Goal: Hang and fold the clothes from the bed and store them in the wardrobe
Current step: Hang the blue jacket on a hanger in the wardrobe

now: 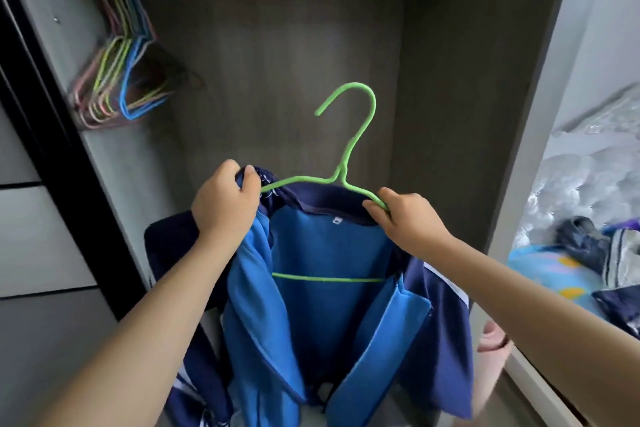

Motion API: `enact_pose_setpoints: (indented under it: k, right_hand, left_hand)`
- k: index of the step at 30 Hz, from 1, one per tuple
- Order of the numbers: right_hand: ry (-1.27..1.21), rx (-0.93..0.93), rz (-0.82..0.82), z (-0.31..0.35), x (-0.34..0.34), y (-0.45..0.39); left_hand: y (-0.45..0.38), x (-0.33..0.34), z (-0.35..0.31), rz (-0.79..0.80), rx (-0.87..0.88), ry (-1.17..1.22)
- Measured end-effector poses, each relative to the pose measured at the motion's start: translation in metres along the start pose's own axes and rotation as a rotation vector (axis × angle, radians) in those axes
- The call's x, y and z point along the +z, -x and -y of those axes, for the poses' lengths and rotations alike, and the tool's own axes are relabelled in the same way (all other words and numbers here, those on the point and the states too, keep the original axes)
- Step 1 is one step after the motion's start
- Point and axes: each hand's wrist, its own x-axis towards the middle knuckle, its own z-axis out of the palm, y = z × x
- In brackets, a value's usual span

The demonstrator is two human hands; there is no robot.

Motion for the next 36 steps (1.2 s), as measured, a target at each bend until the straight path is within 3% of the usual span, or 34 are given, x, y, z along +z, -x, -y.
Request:
enact_pose_setpoints:
  k: [5, 11, 14, 17, 19, 21, 23, 24, 25, 28, 29, 32, 36]
  right_hand:
    - [0.037, 0.009, 0.02, 0.006, -0.013, -0.006]
    - [0.251, 0.06, 0.044, -0.007, -0.032, -0.009]
    - [0.395, -0.033, 0.04, -0.006, -0.037, -0.011]
    - [0.44, -0.013, -0.001, -0.006, -0.042, -0.019]
    - [0.429, 0.042, -0.06, -0.011, -0.049, -0.022]
    - [0.394, 0.058, -0.136, -0.013, -0.053, -0.019]
    - [0.341, 0.038, -0.225, -0.012, -0.055, -0.008]
    - [0.295, 0.016, -0.271, -0.011, -0.055, -0.002]
    - [0.247, -0.002, -0.305, -0.01, -0.056, 0.005]
    - [0.158, 0.002, -0.334, -0.008, -0.059, 0.02]
    - [0.151, 0.017, -0.322, -0.008, -0.059, 0.023]
    - [0.076, 0.059, -0.262, -0.001, -0.064, 0.027]
    - [-0.167, 0.119, -0.109, -0.008, -0.077, 0.021]
  left_hand:
    - [-0.009, 0.0, 0.001, 0.112, 0.115, -0.014]
    - [-0.033, -0.031, 0.012, 0.246, 0.392, -0.622]
    - [-0.032, -0.043, 0.012, 0.309, 0.59, -0.663]
    - [-0.021, -0.051, -0.013, 0.184, 0.475, -0.617]
    - [0.006, -0.042, -0.026, 0.228, 0.438, -0.66]
    - [0.042, -0.035, -0.029, 0.44, 0.483, -0.596]
    - [0.066, -0.021, -0.025, 0.884, 0.32, -0.41]
    - [0.069, -0.014, -0.023, 1.026, 0.236, -0.305]
    - [0.067, -0.013, -0.023, 1.015, 0.223, -0.215]
    - [0.043, -0.006, -0.021, 0.18, 0.504, 0.053]
    - [0.036, -0.003, -0.027, 0.086, 0.562, 0.069]
    - [0.03, 0.019, -0.031, 0.423, 0.475, 0.137]
    - [0.015, 0.033, -0.021, 0.657, 0.374, 0.496]
